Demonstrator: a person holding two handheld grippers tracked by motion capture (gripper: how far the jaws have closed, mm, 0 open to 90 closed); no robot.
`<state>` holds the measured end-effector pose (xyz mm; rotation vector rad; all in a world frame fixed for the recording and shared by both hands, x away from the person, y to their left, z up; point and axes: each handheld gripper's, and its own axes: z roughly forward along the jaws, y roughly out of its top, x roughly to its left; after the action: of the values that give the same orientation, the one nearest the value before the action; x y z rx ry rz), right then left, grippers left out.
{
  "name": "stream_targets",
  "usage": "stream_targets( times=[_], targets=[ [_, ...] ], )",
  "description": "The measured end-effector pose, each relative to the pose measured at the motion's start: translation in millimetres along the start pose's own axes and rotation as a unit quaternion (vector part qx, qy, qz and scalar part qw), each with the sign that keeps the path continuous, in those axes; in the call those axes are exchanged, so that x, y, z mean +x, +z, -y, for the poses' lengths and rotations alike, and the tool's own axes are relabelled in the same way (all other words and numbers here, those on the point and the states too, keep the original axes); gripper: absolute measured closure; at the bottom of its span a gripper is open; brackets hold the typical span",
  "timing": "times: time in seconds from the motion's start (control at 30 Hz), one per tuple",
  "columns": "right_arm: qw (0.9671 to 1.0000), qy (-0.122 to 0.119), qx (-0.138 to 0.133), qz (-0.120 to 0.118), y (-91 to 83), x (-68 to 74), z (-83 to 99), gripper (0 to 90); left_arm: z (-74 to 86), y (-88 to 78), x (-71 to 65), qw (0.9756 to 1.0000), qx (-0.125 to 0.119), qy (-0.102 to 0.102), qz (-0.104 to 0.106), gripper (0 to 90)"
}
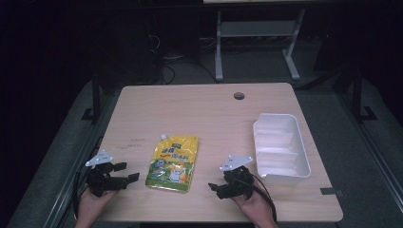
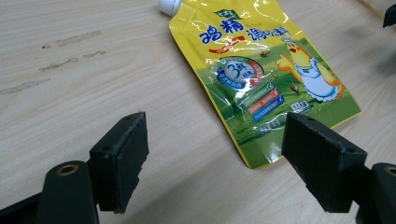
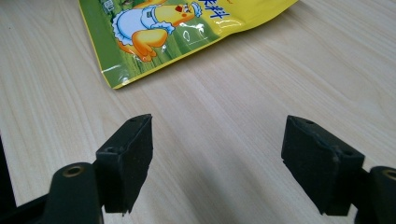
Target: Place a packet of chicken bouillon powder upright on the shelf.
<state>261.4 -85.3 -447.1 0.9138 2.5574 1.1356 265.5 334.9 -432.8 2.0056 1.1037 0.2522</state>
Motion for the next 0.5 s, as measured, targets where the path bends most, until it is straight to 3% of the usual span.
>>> stream_targets(
  times=[0.3, 0.43, 0.5],
  targets=[
    [0.9999, 0.008, -0.006, -0.002, 0.2, -0.9, -0.6, 23.3, -2.5, 2.5, -3.5, 1.0000, -0.002, 0.006, 0.001, 23.6],
    [0.9997, 0.019, -0.015, -0.010, 0.0, -2.8, -5.1, 21.3, -5.6, 6.3, -6.2, 0.9999, -0.001, 0.010, 0.005, 24.9],
    [0.9990, 0.033, -0.016, -0.027, 2.1, -6.6, -13.4, 19.9, -8.1, 8.9, -7.1, 0.9999, -0.001, 0.007, 0.008, 25.7]
  ],
)
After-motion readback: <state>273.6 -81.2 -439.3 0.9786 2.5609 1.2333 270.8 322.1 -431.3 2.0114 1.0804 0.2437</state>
